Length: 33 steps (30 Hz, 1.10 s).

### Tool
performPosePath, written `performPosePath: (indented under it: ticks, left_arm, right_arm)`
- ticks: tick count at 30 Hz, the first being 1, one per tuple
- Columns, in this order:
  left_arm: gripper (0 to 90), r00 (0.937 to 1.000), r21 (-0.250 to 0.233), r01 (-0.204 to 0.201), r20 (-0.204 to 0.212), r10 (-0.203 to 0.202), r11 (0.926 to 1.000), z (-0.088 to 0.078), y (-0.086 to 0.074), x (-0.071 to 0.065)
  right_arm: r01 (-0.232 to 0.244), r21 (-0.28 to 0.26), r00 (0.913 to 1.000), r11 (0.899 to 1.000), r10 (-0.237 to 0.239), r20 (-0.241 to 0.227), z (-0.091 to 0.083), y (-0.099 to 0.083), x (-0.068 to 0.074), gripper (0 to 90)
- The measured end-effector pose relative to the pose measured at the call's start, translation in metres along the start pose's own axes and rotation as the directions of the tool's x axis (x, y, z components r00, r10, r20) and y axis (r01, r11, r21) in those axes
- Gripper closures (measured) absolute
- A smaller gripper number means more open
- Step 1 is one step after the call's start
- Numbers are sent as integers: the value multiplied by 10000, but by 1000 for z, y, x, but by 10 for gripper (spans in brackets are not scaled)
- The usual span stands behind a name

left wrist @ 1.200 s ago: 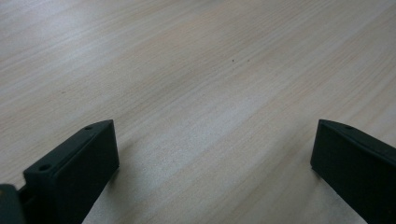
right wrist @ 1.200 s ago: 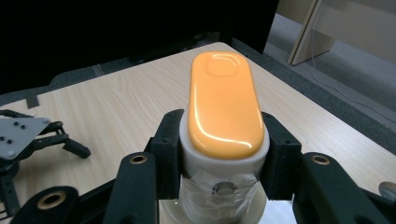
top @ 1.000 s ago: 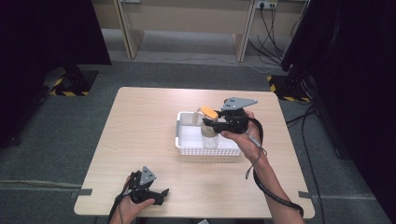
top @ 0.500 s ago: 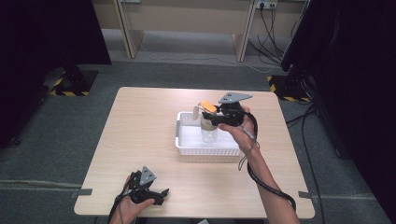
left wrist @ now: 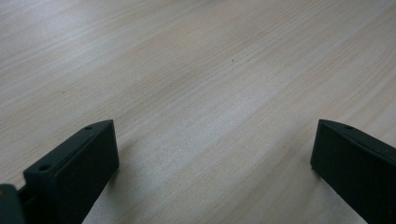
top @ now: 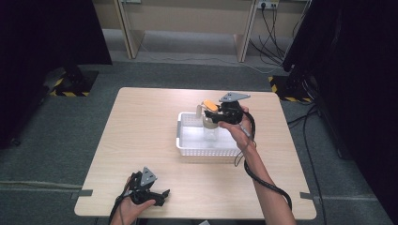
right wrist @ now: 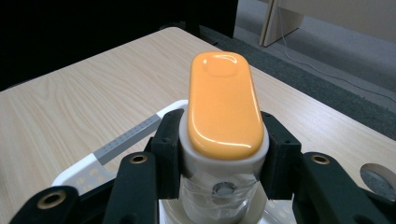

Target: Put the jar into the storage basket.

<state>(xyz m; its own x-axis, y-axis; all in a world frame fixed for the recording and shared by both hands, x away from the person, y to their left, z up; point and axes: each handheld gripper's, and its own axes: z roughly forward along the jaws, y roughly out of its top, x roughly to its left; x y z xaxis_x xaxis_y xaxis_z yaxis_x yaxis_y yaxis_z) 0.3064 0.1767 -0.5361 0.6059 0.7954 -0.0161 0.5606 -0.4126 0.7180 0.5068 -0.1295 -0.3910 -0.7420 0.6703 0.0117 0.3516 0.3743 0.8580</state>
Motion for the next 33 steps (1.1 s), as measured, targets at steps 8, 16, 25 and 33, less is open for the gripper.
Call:
performPosePath:
  ticks: [8, 16, 25, 33]
  left_arm:
    - [1, 10000, -3, 20, 11, -20, 10000, 0, 0, 0]
    - [1, 10000, 15, 7, 17, -7, 10000, 0, 0, 0]
    - [1, 10000, -7, 13, 13, -13, 10000, 0, 0, 0]
    - [1, 10000, -6, 8, 7, -8, 10000, 0, 0, 0]
  right_arm:
    - [-81, 3, 10000, 10000, 81, 1, 10, -7, -6, 573]
    - [-194, 90, 9998, 9998, 193, 16, 19, -17, -11, 573]
    - [-173, 93, 9999, 9998, 173, 8, 20, -26, -13, 571]
    - [-155, 194, 9999, 9997, 154, 31, 16, -29, -13, 568]
